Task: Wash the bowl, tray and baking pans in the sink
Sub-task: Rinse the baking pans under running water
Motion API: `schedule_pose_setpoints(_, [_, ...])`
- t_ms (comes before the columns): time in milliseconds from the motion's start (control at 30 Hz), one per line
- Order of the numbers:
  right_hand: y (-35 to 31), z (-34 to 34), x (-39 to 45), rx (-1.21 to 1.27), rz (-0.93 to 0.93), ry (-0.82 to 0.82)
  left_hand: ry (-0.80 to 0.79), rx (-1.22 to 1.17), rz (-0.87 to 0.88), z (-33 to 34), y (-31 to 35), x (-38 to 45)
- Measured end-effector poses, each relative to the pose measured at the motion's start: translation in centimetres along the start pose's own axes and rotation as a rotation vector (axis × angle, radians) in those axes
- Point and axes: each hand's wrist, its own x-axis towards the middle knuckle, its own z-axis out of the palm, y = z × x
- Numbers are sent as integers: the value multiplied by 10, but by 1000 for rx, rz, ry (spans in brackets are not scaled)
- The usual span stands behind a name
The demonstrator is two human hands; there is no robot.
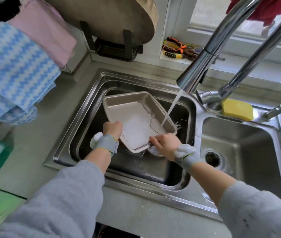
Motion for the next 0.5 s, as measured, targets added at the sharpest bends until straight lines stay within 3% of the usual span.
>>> schedule_pose_setpoints(67, [27, -5, 4, -154, 195, -136, -39, 35, -1, -5, -6, -4])
schedule_pose_setpoints(133, [31, 1, 15, -122, 246, -250, -53, 67, -13, -7, -18, 0])
schedule_pose_setpoints(233, [-3, 26, 45, 22, 186, -322, -73, 56, -51, -4, -43, 6])
schedule_pose_setpoints(333, [-42, 40, 42, -13, 47, -401, -101, 59, -60, 5, -49, 8])
schedule_pose_setpoints(433, [-20, 40, 9, 25, -102, -482, -125, 79, -43, 3, -45, 17])
schedule_pose_setpoints(500, [15, 32, 0, 48, 19, -514, -138, 87, -41, 1, -49, 22])
